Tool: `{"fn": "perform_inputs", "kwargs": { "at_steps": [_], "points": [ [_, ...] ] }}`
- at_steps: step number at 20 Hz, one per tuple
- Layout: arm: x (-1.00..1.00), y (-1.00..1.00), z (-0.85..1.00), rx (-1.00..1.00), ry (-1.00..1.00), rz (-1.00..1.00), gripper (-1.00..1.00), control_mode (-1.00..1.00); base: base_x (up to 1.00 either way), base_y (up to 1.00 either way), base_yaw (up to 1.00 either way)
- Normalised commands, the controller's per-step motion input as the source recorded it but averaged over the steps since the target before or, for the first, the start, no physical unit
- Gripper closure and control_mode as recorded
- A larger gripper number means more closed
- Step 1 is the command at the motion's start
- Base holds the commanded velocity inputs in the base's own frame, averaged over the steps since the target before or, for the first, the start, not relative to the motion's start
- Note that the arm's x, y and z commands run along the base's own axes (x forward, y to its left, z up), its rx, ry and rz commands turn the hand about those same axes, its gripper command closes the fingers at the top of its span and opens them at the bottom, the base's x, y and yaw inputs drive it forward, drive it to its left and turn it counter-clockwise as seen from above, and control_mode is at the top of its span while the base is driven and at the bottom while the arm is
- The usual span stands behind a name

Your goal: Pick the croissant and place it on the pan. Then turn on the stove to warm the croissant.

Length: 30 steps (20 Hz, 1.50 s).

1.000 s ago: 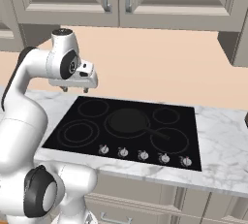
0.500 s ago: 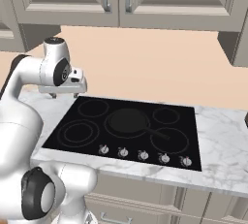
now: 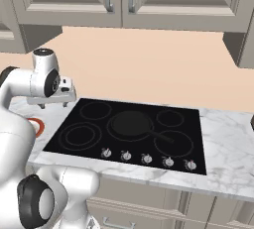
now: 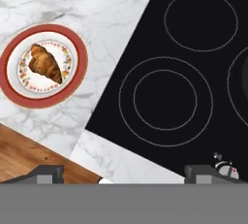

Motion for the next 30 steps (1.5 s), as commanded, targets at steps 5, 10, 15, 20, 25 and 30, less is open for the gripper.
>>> {"fn": "perform_inputs", "kwargs": {
  "at_steps": [5, 10, 15, 20, 25, 30],
  "points": [
    [-0.11, 0.41, -0.28, 0.00, 0.00, 0.08, -1.00, -1.00, 0.00, 0.00, 0.00],
    [-0.03, 0.35, -0.27, 0.00, 0.00, 0.06, -1.00, -1.00, 0.00, 0.00, 0.00],
    [0.00, 0.37, -0.23, 0.00, 0.00, 0.01, -1.00, -1.00, 0.00, 0.00, 0.00],
    [0.00, 0.40, -0.20, 0.00, 0.00, 0.01, -1.00, -1.00, 0.00, 0.00, 0.00],
    [0.00, 0.39, -0.19, 0.01, 0.01, 0.01, -1.00, -1.00, 0.00, 0.00, 0.00],
    [0.01, 0.36, -0.20, 0.01, 0.03, 0.02, -1.00, -1.00, 0.00, 0.00, 0.00]
  ]
}}
